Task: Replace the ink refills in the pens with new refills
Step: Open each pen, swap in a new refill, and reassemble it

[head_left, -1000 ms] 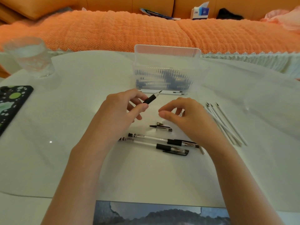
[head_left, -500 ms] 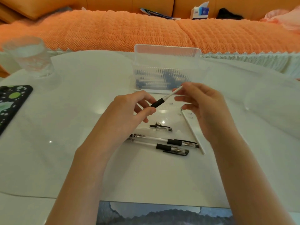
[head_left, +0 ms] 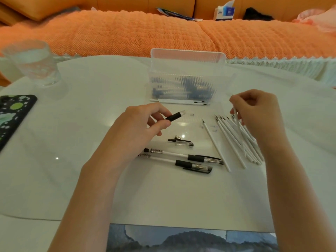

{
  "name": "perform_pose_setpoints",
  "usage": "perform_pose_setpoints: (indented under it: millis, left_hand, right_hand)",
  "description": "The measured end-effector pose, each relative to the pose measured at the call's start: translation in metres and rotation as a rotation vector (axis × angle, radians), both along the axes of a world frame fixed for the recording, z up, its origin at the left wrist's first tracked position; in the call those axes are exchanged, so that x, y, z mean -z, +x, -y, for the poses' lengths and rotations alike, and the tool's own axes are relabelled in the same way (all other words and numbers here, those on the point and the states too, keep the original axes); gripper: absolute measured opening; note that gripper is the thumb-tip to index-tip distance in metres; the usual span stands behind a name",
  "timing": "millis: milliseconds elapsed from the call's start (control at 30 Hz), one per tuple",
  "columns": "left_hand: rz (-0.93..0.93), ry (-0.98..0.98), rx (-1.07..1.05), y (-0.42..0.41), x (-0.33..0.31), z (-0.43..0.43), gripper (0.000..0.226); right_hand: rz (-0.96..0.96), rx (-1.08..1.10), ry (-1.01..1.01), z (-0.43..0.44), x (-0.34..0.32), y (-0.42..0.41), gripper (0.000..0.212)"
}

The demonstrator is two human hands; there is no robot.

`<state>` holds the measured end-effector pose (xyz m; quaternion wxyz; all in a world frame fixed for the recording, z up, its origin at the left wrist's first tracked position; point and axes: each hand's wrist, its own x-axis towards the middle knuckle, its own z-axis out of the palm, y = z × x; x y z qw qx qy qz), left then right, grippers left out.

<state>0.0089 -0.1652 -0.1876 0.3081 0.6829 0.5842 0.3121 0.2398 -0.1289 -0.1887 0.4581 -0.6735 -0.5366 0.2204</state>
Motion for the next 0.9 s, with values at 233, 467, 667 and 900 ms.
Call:
perform_pose_setpoints:
  millis: [233, 467, 667, 900]
  left_hand:
    - [-0.019, -0.012, -0.001, -0.003, 0.001, 0.000, 0.010]
    - [-0.019, -0.026, -0.008, -0.005, 0.001, -0.002, 0.010]
    - [-0.030, -0.032, -0.011, -0.006, 0.001, -0.001, 0.010]
    - [-0.025, -0.022, -0.013, -0.010, 0.001, -0.001, 0.010]
  right_hand:
    - [0.305, -0.013, -0.142, -0.004, 0.011, -0.006, 0.014]
    - [0.422, 0.030, -0.110, -0.005, 0.014, -0.011, 0.014]
    - [0.516, -0.111, 0.063, -0.013, 0.019, -0.029, 0.026]
    - [0.678, -0.175, -0.004, -0.024, 0.035, -0.033, 0.030]
